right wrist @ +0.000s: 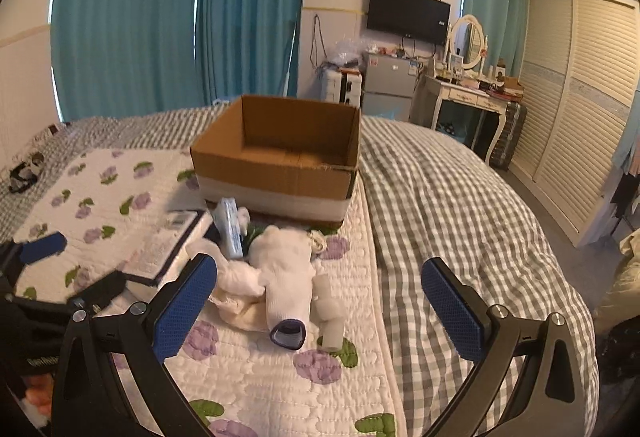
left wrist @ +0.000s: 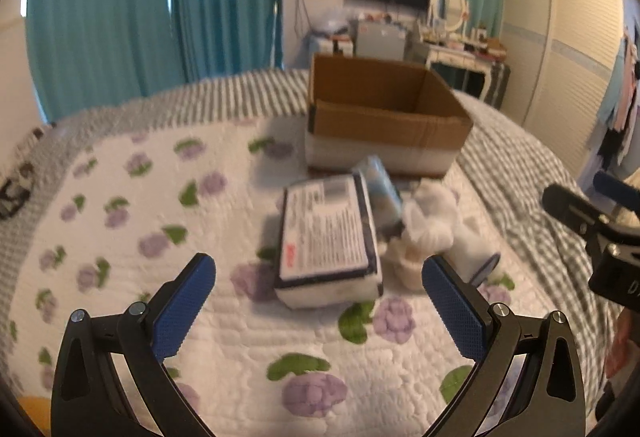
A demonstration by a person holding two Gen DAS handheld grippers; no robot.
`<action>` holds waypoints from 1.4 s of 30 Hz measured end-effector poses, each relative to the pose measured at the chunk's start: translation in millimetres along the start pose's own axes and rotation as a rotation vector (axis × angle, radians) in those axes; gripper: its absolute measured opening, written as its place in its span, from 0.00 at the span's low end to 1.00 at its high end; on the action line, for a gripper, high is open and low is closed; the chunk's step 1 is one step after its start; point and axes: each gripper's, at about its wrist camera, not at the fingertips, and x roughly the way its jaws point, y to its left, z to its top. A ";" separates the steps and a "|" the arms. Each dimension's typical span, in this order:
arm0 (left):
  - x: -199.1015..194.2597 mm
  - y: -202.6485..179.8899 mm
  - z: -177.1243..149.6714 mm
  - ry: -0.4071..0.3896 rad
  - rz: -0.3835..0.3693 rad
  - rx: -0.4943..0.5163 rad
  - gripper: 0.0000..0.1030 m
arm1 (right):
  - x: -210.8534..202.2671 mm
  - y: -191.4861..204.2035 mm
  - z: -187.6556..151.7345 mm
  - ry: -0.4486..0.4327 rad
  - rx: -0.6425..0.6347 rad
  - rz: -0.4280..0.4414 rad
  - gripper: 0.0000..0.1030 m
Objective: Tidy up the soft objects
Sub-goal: 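Grasp the white tissue pack with red text with the left tool, then grasp the white sock with the right tool while the left tool holds the tissue pack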
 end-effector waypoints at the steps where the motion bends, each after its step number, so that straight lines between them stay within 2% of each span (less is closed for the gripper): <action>1: 5.2 -1.0 -2.2 0.011 -0.006 0.003 1.00 | 5.0 1.9 -1.3 0.012 0.000 0.001 1.00; 11: 64.7 9.9 -9.6 0.102 -0.045 -0.044 1.00 | 43.1 23.0 -10.3 0.093 -0.035 0.002 1.00; 16: 79.5 12.7 -8.5 0.115 -0.105 -0.052 0.99 | 56.2 33.1 -13.4 0.116 -0.053 0.000 1.00; 18: 79.7 13.5 -8.1 0.100 -0.144 -0.044 0.81 | 58.8 35.2 -14.1 0.122 -0.058 -0.001 1.00; 22: 71.1 20.6 -7.0 0.069 -0.160 -0.032 0.80 | 64.6 39.9 -14.3 0.131 -0.056 0.003 0.99; 27: 55.3 35.2 -1.0 0.018 -0.105 -0.005 0.80 | 75.0 50.5 -12.6 0.156 -0.057 0.034 0.96; 32: 56.3 48.1 3.0 0.018 -0.081 -0.013 0.80 | 92.8 68.7 -14.1 0.187 -0.078 0.061 0.87; 35: 58.2 50.1 1.2 0.026 -0.072 -0.012 0.80 | 109.4 76.6 -20.6 0.238 -0.092 0.061 0.69; 37: 59.8 52.2 0.0 0.028 -0.073 -0.019 0.80 | 114.1 77.7 -24.1 0.250 -0.089 0.052 0.42; 38: 60.4 54.0 -0.6 0.029 -0.071 -0.025 0.80 | 114.3 78.9 -24.7 0.248 -0.088 0.043 0.39; 42: 60.3 54.3 -3.1 0.046 -0.054 -0.022 0.80 | 102.7 75.9 -21.2 0.217 -0.061 0.064 0.39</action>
